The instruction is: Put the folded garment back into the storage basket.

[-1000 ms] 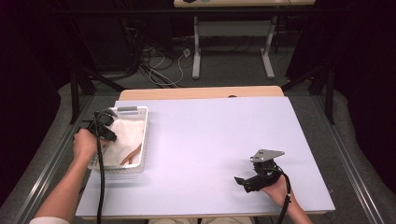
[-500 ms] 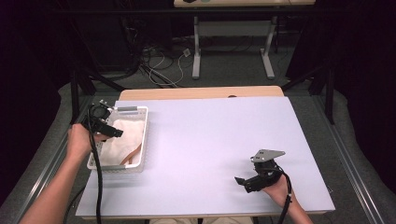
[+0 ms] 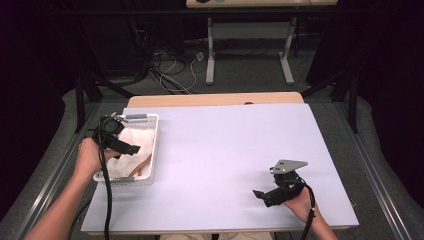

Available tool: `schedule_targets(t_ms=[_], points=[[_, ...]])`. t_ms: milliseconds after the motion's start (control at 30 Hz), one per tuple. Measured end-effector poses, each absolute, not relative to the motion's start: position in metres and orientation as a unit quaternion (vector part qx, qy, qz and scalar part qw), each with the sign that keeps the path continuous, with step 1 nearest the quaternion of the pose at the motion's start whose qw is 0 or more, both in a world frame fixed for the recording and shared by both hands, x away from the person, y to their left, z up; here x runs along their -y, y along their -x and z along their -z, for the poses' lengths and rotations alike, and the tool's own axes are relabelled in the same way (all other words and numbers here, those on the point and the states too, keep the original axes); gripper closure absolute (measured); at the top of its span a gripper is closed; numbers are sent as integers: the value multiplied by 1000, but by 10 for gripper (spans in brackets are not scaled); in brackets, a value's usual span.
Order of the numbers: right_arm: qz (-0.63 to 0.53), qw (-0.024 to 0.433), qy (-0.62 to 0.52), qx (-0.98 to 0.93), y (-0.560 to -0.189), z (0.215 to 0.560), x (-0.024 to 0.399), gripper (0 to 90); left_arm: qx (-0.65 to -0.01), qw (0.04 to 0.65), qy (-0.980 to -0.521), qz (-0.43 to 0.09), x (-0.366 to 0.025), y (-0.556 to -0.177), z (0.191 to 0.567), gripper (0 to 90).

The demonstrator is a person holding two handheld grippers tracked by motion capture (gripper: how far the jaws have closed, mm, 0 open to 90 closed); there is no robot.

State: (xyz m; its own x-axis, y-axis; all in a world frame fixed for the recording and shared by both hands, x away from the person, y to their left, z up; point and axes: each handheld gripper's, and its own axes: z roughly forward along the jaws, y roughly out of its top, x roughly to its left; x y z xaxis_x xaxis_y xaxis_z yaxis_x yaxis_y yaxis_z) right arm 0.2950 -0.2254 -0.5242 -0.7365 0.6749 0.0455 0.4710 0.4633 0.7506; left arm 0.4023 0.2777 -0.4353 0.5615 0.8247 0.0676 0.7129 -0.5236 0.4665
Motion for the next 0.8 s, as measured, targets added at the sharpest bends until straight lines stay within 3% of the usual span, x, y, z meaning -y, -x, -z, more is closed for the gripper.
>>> schedule_targets(t_ms=[800], points=[[-348,108,-309,-878,-288,506,222,0,-380,228,-891,-100,-243,-340,455,1]])
